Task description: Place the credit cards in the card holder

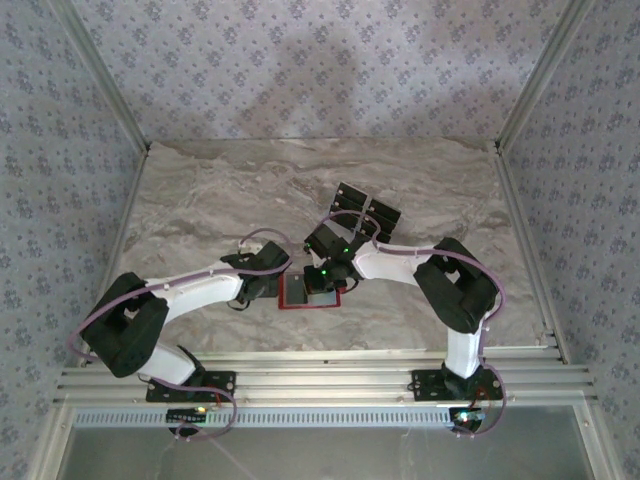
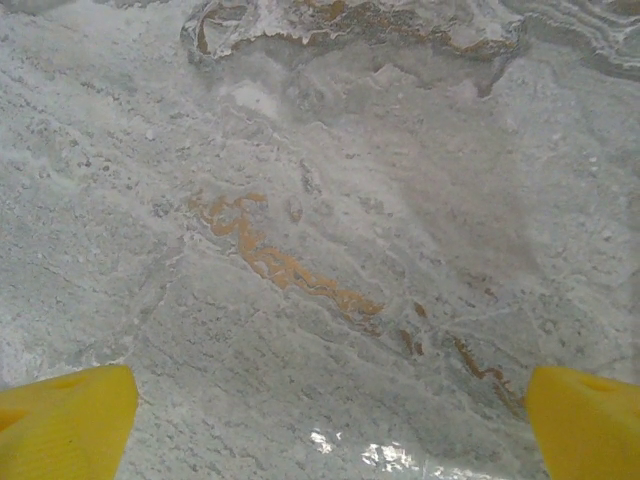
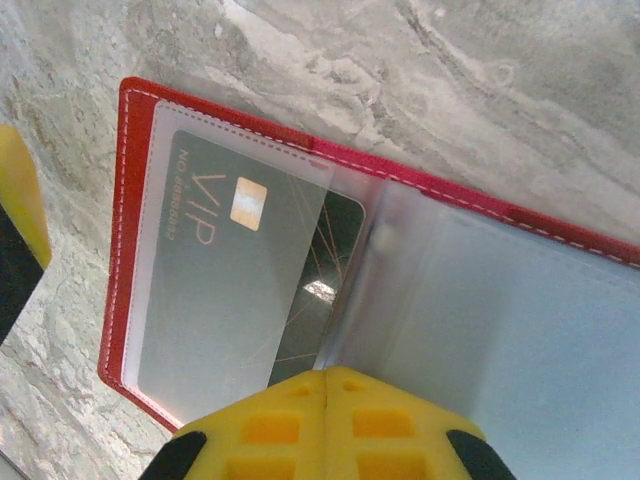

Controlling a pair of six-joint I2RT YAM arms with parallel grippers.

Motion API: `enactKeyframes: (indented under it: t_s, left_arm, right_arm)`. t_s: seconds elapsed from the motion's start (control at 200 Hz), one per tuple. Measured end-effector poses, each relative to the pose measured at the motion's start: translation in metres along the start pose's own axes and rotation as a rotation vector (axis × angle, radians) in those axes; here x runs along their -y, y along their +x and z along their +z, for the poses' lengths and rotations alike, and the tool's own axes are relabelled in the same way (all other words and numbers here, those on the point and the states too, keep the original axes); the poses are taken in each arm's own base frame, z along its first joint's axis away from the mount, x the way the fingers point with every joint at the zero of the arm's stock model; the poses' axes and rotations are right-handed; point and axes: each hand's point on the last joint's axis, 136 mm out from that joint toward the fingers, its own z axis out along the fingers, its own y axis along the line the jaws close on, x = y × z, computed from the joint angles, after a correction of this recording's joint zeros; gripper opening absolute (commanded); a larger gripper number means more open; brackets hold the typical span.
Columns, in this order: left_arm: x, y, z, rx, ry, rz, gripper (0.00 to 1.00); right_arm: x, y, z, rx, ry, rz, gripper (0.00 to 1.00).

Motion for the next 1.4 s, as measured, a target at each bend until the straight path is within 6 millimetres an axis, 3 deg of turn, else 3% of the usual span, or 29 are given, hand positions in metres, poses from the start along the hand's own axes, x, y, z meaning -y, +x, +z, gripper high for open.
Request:
enactKeyframes:
  t_s: [1.399]
  left_arm:
    - [0.012,0.006,0.01,-0.008,0.013,0.012,1.0]
  right_arm:
    - [-0.023,-0.001,0.013,-0.024,-0.065,-0.009,0.0]
